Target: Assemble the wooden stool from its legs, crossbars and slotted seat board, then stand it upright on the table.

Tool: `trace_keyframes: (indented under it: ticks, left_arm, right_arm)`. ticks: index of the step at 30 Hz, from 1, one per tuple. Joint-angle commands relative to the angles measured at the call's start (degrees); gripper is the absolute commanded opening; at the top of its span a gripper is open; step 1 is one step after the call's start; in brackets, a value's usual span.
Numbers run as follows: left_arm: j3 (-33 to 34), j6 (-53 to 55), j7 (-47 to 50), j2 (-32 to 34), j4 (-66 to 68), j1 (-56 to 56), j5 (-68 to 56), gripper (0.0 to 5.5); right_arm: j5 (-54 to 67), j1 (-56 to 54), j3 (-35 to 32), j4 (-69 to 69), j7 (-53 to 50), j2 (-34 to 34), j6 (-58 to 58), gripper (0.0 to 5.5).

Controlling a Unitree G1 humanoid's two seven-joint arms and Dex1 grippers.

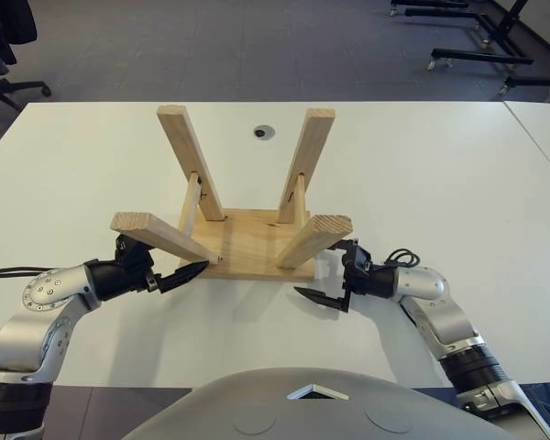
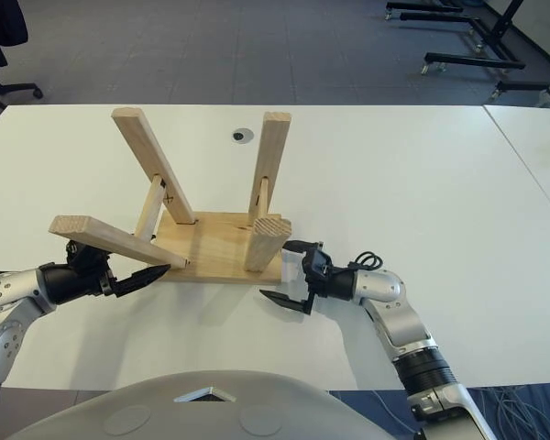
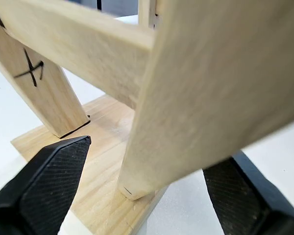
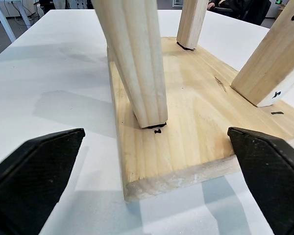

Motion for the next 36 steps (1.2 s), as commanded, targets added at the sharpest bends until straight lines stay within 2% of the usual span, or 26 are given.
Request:
trace_keyframes:
  ticks: [1,7,11,17,21,24,28,32,36]
  left_arm:
    - [-1.1,-1.0,-0.6,0.1,1.0,-1.3,1.4,3.97]
    - [-1.3,-2.7,-0.5,-0.6,2.4,-0.9,2.5,3.97]
    - [-1.8,-3.6,-0.6,-0.9,3.3,-1.5,3.0,3.91]
    - [-2.3,-4.6,-1.1,-1.3,4.8,-2.3,4.0,3.91]
    - [-1.9,-5.1,-1.0,-1.4,5.1,-2.1,4.1,3.91]
    - [-1.7,-5.4,-0.8,-1.4,5.3,-1.9,4.2,3.91]
    - [-1.8,-5.7,-0.5,-1.8,5.5,-1.9,4.4,3.91]
    - [-2.2,-5.8,-0.3,-2.2,5.7,-2.5,4.7,3.91]
    - [-1.8,-5.8,-0.3,-2.2,5.5,-2.1,4.7,3.91]
  right_arm:
    - [-2.0,-1.6,0.5,4.2,1.3,0.5,-3.1,5.40]
    - [-1.6,-6.2,-2.1,17.5,6.3,0.0,-12.4,5.40]
    - [-1.2,-10.9,-3.0,29.6,11.0,1.4,-19.0,4.77]
    - [-3.2,-15.0,-3.6,39.2,10.4,4.1,-22.6,4.77]
    - [1.3,-13.8,-5.4,31.7,13.2,1.7,-14.8,4.77]
    - [5.5,-8.5,-5.6,18.4,16.1,-2.0,-5.3,4.77]
    - [13.3,-4.9,-11.2,9.0,18.0,-5.3,2.3,4.77]
    - [14.9,-3.6,-17.0,8.8,11.7,-2.2,1.1,4.77]
    - [6.9,-2.7,-13.5,13.1,11.6,-1.9,-6.3,4.77]
